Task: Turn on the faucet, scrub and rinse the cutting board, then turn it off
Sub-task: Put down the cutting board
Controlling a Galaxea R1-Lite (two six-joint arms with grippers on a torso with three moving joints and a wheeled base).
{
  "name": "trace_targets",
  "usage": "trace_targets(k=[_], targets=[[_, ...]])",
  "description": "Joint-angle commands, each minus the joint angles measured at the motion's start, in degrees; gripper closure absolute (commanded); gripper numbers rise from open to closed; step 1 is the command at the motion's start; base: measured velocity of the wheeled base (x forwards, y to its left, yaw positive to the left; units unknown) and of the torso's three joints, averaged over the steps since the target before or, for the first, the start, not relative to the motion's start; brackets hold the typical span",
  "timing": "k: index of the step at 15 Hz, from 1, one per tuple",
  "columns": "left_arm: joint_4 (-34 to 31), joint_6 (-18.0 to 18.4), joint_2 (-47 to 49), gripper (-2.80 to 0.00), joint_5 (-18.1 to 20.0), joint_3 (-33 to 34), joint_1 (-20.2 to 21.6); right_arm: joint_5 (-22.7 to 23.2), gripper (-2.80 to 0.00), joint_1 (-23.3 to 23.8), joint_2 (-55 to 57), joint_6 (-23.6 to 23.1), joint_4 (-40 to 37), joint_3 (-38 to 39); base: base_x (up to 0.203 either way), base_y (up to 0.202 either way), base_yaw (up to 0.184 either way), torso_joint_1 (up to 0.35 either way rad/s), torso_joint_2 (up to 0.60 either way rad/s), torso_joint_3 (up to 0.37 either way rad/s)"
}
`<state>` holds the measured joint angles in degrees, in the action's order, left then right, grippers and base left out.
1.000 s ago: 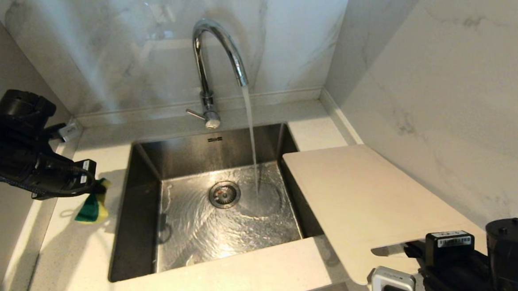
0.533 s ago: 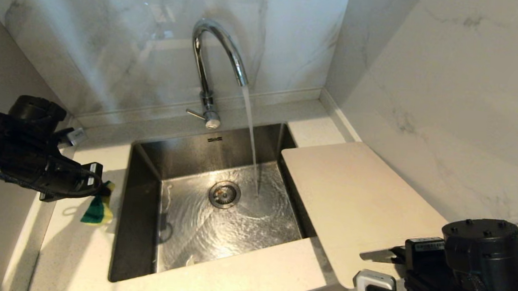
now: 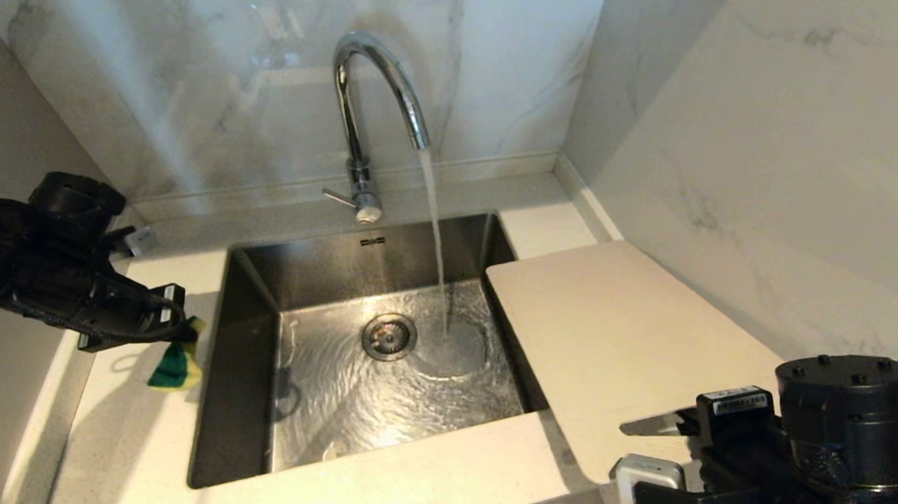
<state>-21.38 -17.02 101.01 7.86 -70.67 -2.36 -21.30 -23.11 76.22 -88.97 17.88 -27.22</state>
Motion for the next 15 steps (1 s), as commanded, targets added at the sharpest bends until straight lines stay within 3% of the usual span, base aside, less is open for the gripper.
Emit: trace_targets(k=[1, 5, 15], targets=[[-0.24, -0.20, -0.64, 0.00, 0.05, 0.27, -0.01, 0.22, 0.00, 0.00, -2.91, -5.15, 0.68, -1.99, 0.000, 0.000, 0.000, 0.000, 0.00, 0.000], [-0.24, -1.33, -1.39, 0.00, -0.03, 0.27, -0.79, 1.79, 0.00, 0.00, -4.75, -8.71, 4.97, -2.83, 0.000, 0.000, 0.000, 0.000, 0.00, 0.000], [-0.15, -1.78, -1.34, 0.00, -0.03, 0.01, -1.41, 5.13, 0.00, -0.09, -1.48, -8.47, 4.97, -4.04, 0.000, 0.000, 0.000, 0.000, 0.00, 0.000]])
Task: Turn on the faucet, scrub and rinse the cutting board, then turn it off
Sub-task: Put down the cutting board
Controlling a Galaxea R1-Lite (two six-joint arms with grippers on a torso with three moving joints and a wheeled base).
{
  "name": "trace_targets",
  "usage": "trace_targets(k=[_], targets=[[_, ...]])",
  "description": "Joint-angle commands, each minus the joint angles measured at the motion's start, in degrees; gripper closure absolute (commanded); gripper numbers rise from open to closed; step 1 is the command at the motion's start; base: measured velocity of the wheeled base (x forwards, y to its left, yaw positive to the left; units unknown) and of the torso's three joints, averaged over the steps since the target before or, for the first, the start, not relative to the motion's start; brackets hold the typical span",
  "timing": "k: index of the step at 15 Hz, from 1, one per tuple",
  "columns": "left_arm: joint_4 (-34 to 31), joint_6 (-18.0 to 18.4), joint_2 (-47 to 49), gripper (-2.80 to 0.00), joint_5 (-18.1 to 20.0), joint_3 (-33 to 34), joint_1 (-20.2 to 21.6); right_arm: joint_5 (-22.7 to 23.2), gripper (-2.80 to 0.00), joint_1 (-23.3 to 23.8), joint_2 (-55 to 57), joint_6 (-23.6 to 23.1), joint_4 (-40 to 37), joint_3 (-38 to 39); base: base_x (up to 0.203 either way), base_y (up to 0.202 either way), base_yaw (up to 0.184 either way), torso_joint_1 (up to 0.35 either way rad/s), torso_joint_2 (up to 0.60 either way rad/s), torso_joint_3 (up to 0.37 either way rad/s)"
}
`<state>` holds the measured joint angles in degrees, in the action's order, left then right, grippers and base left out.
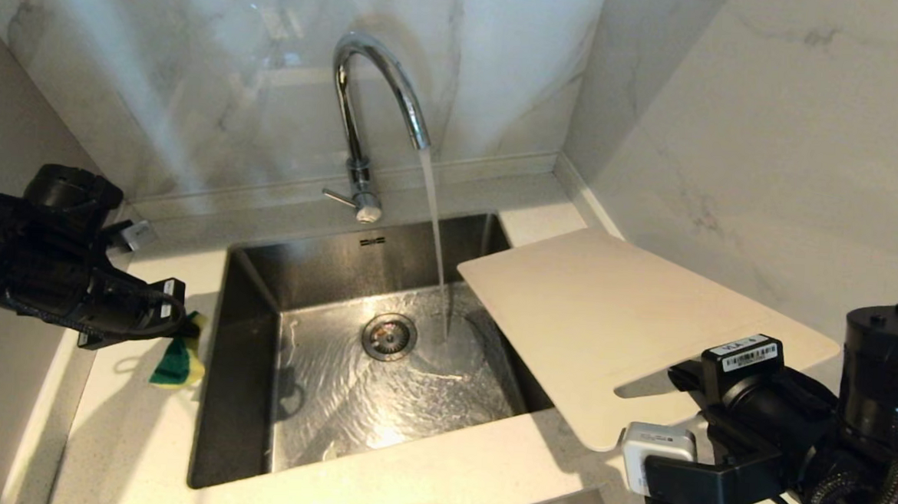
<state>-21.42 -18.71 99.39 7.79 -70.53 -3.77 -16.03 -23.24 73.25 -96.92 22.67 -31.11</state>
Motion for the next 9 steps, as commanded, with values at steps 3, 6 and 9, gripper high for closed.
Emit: trace_targets(k=[3, 6, 9], targets=[[-0.11, -0.01, 0.28, 0.00, 0.03, -0.13, -0.10, -0.14, 0.00, 0.14, 3.99, 3.26, -0.11, 1.03, 0.000, 0.000, 0.000, 0.000, 0.00, 0.000], [-0.03, -0.01, 0.45, 0.00, 0.03, -0.13, -0.10, -0.30, 0.00, 0.66, 4.90, 3.23, -0.34, 2.66, 0.000, 0.000, 0.000, 0.000, 0.00, 0.000], [-0.03, 0.17, 0.45, 0.00, 0.03, -0.31, -0.10, -0.40, 0.00, 2.03, 4.98, 3.27, -0.98, 5.59, 0.000, 0.000, 0.000, 0.000, 0.00, 0.000]])
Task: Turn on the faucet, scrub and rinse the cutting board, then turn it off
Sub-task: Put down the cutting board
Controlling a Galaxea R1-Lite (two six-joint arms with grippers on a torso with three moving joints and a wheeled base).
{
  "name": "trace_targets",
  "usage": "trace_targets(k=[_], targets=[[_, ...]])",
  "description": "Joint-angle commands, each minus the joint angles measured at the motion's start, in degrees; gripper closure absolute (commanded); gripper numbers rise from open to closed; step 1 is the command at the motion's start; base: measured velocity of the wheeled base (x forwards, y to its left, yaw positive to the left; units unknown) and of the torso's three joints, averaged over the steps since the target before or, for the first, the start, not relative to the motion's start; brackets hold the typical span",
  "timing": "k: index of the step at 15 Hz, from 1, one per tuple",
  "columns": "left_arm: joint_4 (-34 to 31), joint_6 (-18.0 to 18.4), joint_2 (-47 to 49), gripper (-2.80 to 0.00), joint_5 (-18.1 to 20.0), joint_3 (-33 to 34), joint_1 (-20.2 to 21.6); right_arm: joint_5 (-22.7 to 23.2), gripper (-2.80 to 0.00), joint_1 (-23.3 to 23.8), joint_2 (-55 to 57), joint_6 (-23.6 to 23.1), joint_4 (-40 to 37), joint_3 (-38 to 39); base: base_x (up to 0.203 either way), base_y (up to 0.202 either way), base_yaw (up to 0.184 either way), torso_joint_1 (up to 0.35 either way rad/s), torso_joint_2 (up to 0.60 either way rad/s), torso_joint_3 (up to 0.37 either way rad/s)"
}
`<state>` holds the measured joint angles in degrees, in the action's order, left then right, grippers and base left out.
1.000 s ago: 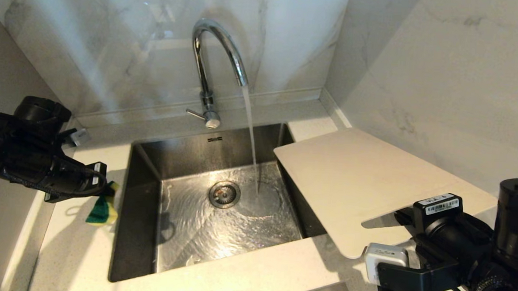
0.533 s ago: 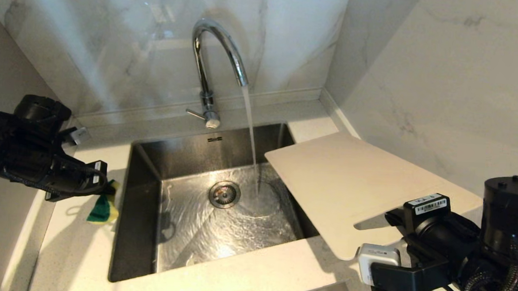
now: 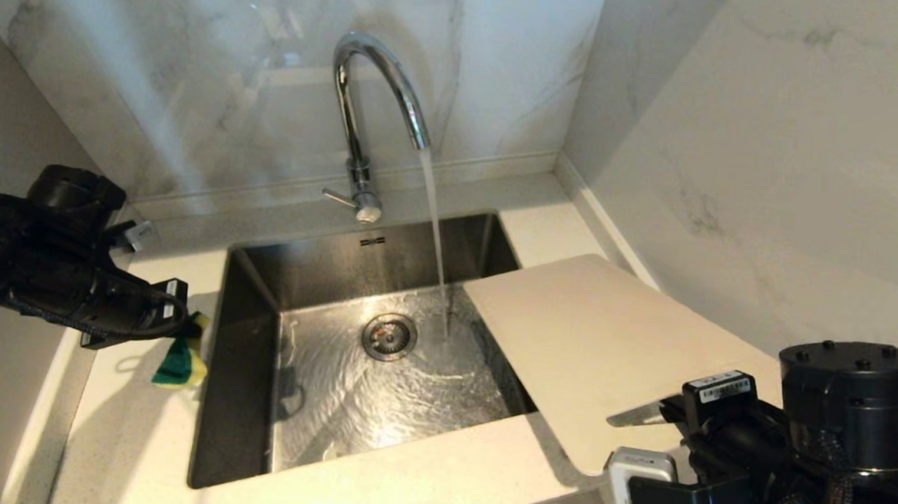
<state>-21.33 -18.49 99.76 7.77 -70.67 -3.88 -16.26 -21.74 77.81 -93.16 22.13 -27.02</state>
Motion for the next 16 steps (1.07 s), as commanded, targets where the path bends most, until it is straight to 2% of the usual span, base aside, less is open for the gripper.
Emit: trace_targets(k=[1, 7, 10, 13, 16], targets=[[-0.11, -0.05, 0.22, 0.00, 0.06, -0.39, 0.01, -0.03, 0.00, 0.72, 0.41, -0.38, -0.74, 2.21, 0.000, 0.000, 0.000, 0.000, 0.00, 0.000], [-0.11, -0.14, 0.44, 0.00, 0.32, -0.43, 0.01, 0.78, 0.00, 0.73, 4.45, 3.18, -0.77, 3.56, 0.000, 0.000, 0.000, 0.000, 0.00, 0.000], [-0.11, -0.14, 1.26, 0.00, 0.26, -0.54, 0.03, 5.65, 0.00, 0.73, 7.04, 8.11, -2.15, 3.91, 0.000, 0.000, 0.000, 0.000, 0.00, 0.000], [-0.11, -0.15, 2.77, 0.00, 0.41, -1.45, 0.18, 8.36, 0.00, 0.82, 9.42, 9.16, -2.78, 3.87, 0.000, 0.000, 0.000, 0.000, 0.00, 0.000], [-0.11, -0.12, 3.69, 0.00, 0.39, -2.54, 0.10, 12.70, 0.00, 1.29, 12.02, 12.98, -2.77, 4.30, 0.000, 0.000, 0.000, 0.000, 0.00, 0.000]])
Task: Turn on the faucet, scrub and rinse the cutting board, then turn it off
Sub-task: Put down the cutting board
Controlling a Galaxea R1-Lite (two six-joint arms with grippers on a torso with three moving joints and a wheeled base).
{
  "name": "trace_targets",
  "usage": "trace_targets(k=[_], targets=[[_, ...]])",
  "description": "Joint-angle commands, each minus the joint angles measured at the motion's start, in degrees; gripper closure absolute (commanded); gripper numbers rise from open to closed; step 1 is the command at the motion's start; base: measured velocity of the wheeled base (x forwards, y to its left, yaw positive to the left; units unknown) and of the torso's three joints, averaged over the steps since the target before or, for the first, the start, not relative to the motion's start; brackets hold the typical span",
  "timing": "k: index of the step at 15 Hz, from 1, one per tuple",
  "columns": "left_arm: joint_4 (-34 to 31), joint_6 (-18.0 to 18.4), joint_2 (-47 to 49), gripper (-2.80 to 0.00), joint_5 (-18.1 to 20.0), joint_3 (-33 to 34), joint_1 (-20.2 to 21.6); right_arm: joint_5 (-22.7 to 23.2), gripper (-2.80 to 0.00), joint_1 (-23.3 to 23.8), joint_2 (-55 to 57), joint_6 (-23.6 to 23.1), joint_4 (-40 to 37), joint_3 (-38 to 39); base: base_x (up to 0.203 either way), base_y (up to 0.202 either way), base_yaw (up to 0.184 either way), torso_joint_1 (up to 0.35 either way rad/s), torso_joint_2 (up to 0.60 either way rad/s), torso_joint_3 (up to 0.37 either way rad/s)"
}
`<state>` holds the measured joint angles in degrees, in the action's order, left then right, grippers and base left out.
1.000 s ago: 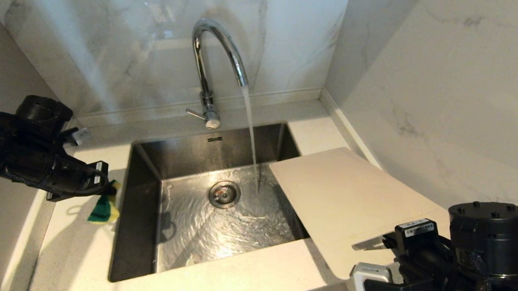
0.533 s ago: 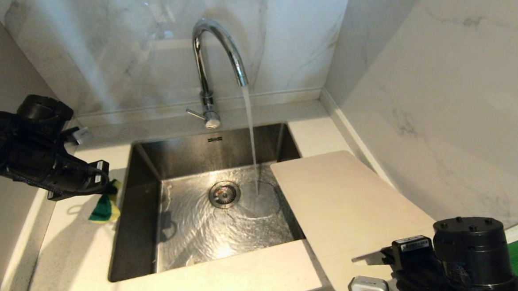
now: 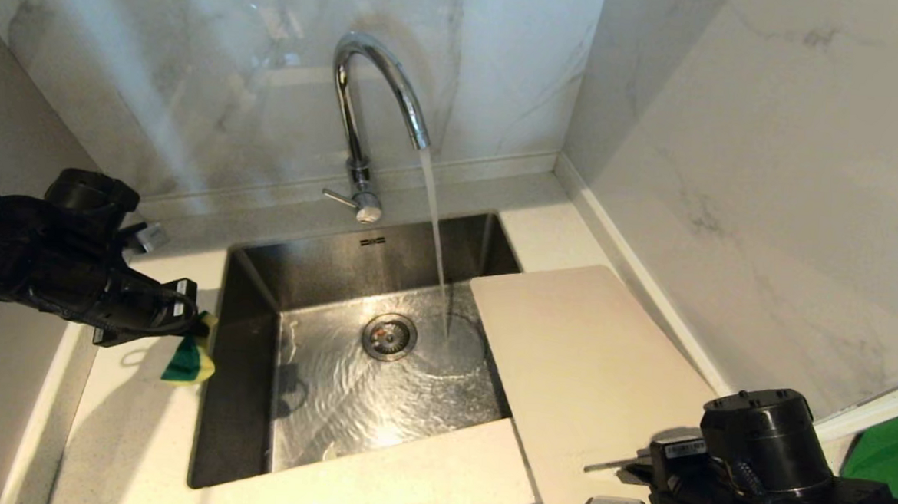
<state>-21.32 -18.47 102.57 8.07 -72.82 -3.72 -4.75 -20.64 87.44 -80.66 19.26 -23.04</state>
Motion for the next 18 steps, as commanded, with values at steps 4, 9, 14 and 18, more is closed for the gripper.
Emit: trace_targets(k=[4, 9, 14, 18], targets=[[-0.12, -0.23, 1.90, 0.00, 0.07, -0.74, 0.11, 2.62, 0.00, 0.25, 3.44, 0.59, 0.16, 0.81, 0.000, 0.000, 0.000, 0.000, 0.00, 0.000], [-0.12, -0.39, 2.63, 0.00, 0.19, -1.44, -0.05, 5.29, 0.00, 0.25, 5.11, 0.50, 0.33, 1.86, 0.000, 0.000, 0.000, 0.000, 0.00, 0.000], [-0.12, -0.42, 2.99, 0.00, 0.20, -1.37, -0.15, 7.47, 0.00, -0.57, 5.24, 0.32, 0.16, 3.26, 0.000, 0.000, 0.000, 0.000, 0.00, 0.000], [-0.04, -0.50, 3.33, 0.00, 0.28, -2.12, -0.24, 8.49, 0.00, -0.54, 7.52, 0.42, 0.16, 3.26, 0.000, 0.000, 0.000, 0.000, 0.00, 0.000]])
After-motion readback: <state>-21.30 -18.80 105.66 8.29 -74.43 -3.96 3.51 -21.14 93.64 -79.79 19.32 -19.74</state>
